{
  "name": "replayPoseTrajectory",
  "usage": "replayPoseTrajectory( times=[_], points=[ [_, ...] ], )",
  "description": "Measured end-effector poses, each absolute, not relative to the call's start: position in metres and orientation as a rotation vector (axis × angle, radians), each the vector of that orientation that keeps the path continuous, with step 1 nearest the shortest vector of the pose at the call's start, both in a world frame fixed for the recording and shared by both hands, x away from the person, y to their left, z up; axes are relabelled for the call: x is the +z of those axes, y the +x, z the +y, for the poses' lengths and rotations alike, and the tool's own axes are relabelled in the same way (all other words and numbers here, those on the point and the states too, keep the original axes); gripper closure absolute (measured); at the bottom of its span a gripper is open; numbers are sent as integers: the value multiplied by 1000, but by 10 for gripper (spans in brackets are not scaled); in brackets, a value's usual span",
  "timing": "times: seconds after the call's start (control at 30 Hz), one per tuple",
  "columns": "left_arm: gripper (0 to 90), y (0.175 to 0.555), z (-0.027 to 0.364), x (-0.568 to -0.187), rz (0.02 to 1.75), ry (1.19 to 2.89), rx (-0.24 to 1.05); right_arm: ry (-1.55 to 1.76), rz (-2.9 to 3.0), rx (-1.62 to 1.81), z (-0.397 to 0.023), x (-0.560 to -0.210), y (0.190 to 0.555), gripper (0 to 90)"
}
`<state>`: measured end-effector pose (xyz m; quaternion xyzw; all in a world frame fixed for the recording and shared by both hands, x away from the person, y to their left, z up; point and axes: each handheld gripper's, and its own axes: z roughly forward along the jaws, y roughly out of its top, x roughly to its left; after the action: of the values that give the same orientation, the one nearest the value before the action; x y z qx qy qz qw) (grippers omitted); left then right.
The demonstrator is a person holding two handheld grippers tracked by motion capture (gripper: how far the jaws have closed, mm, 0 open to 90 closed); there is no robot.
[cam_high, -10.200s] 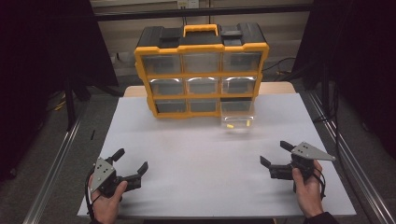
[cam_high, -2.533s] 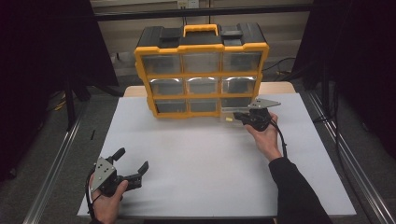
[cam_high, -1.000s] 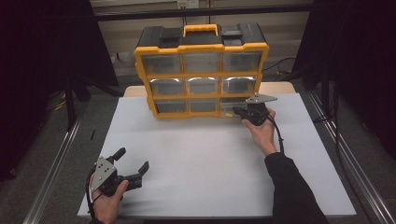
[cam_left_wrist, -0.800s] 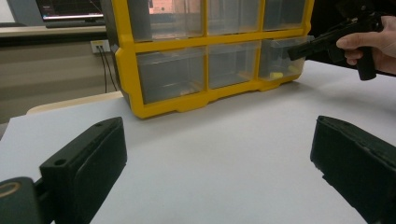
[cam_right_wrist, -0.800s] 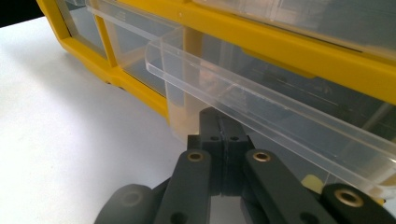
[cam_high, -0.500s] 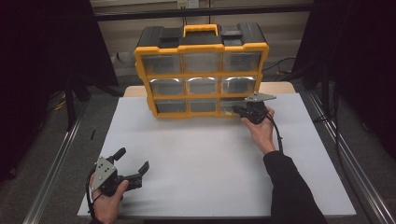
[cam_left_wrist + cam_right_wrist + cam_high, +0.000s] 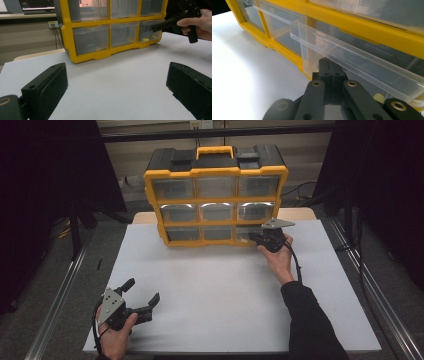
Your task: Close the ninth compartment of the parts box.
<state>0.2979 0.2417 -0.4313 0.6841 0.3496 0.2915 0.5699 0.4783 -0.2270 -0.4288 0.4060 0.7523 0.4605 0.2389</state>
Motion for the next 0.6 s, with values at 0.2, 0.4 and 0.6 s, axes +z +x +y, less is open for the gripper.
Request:
replayPoseTrajectory(
  times=[0.2, 0.4, 0.6],
  points=[
    [37, 298, 242, -431, 819, 1607, 690, 1118, 2057, 1259, -227, -429, 481, 900],
    [37, 298, 242, -431, 820, 1606, 687, 1122, 2054, 1255, -225, -429, 483, 900],
    [37, 298, 242, -431, 821, 1605, 688, 1120, 2054, 1248, -225, -429, 486, 900]
  ],
)
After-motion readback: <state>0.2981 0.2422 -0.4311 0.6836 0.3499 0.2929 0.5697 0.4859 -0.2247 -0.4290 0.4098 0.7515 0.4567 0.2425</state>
